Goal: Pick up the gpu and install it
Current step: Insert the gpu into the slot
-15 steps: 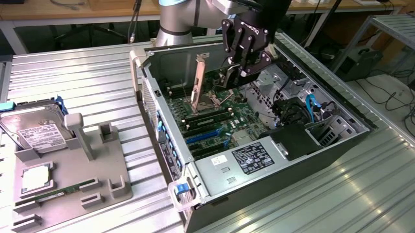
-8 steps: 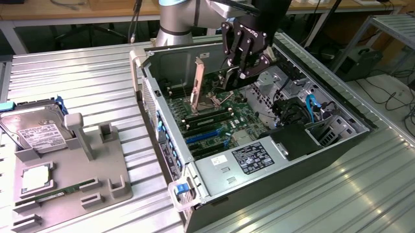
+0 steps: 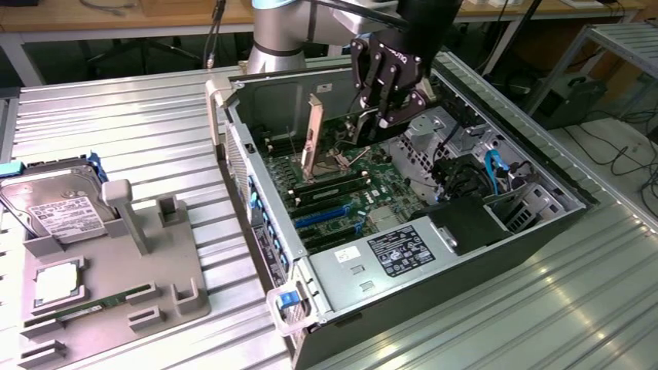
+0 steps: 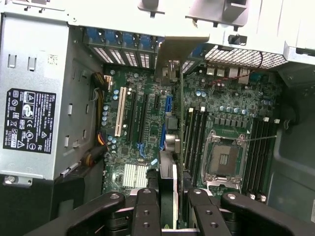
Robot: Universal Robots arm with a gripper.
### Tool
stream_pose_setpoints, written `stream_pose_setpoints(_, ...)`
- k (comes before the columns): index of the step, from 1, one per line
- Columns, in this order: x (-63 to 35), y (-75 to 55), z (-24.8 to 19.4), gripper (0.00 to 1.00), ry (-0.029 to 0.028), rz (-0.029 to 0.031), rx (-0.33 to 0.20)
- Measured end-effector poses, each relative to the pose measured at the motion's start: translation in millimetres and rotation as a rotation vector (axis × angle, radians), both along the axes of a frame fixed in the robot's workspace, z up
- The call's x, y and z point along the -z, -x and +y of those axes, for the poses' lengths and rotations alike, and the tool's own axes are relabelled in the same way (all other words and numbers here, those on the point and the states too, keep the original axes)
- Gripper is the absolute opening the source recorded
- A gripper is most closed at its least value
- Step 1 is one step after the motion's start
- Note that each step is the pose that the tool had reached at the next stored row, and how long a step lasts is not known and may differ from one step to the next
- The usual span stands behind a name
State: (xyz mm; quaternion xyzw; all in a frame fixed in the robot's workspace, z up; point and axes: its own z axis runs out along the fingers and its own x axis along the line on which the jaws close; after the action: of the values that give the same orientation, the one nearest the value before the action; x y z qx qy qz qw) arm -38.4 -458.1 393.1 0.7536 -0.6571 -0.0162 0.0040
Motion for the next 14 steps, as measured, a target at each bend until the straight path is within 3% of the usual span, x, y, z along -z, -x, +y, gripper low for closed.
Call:
stream_pose_setpoints(11,7.9,0.0,0.0,0.27,0.0,0.0,0.04)
stream_pose_setpoints(14,17.4,0.0,0.0,0.27,0.0,0.001,0.062)
